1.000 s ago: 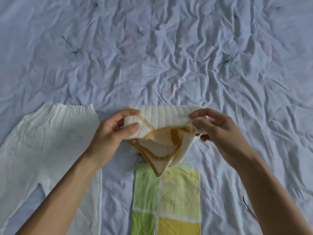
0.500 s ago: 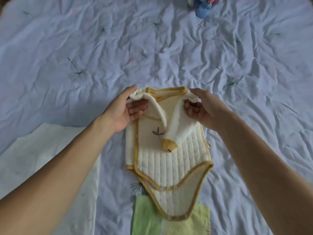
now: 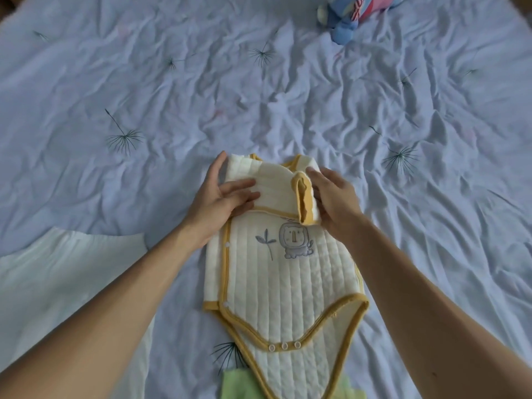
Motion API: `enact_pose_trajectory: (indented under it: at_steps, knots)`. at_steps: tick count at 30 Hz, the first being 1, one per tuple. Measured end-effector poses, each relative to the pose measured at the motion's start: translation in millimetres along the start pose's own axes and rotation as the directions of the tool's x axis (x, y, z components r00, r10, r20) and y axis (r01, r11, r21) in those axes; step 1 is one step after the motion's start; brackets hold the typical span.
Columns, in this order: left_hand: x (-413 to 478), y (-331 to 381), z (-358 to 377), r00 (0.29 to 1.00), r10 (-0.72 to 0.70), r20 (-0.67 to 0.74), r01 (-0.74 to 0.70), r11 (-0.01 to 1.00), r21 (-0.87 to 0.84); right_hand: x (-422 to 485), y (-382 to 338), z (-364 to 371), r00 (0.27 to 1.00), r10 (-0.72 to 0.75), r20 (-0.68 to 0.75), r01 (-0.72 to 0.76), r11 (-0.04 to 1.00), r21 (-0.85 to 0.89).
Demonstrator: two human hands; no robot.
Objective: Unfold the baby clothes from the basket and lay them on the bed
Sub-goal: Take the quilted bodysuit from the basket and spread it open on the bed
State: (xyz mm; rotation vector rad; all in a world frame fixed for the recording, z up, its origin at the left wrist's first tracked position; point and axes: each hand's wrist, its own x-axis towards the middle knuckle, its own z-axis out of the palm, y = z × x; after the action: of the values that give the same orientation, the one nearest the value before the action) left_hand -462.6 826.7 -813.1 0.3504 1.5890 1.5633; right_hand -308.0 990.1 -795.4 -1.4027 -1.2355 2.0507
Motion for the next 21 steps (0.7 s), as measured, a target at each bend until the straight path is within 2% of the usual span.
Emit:
enact_pose_trajectory:
  at_steps: [2,5,9,11,13,17,21]
  knots:
    - [-6.9,-1.2,4.3,0.993,0.115,0.013,-0.115,0.977,0.179,-7.1,4.4,-1.3,0.993,-0.122,-0.010,0.119,0.983,-0.137]
    - [-18.6,1.0,13.3,0.955,0.270,0.127,-0.298,0.866,0.401,-26.0,14.2,-4.3,0.937,-0.342,0.070,0.348,0.899,-0.265]
    - [-23.3,5.5,25.4,0.905,0.334,0.263,-0.425,0.720,0.548,-45.8,22.7,-13.6,0.831,-0.514,0.214,0.550,0.697,-0.460]
    - [-24.3,9.9,31.0,0.897,0.343,0.280,-0.443,0.696,0.565,-54.6,24.3,-18.2,0.805,-0.535,0.255,0.576,0.604,-0.551]
    - [-26.6,12.3,35.0,0.901,0.327,0.285,-0.433,0.694,0.574,-63.1,25.2,-22.9,0.786,-0.547,0.287,0.598,0.558,-0.576]
    - [-32.9,13.4,40.9,0.914,0.280,0.295,-0.405,0.688,0.602,-74.3,28.9,-33.0,0.789,-0.474,0.391,0.612,0.539,-0.579]
    - [-33.9,11.6,49.6,0.918,0.330,0.219,-0.391,0.663,0.638,-72.3,33.0,-33.4,0.746,-0.480,0.462,0.664,0.474,-0.578]
